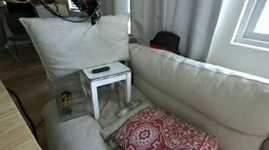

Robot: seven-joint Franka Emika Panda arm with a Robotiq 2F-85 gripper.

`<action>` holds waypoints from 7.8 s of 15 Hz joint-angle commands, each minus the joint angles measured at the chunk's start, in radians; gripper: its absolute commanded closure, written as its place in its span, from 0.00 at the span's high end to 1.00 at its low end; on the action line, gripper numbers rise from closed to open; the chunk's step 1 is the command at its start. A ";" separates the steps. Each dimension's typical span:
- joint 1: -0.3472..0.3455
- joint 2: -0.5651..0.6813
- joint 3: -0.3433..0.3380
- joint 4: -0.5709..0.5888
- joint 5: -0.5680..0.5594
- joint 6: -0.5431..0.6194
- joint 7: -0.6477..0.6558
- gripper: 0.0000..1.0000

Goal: Put the pillow upright then put the remote on top of the red and white cloth

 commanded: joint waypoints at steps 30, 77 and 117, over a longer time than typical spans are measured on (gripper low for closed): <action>-0.093 0.069 0.225 0.052 -0.032 0.135 0.207 0.43; -0.140 0.303 0.079 -0.050 -0.514 0.075 0.177 1.00; -0.056 0.372 -0.132 -0.060 -0.709 0.322 0.417 0.18</action>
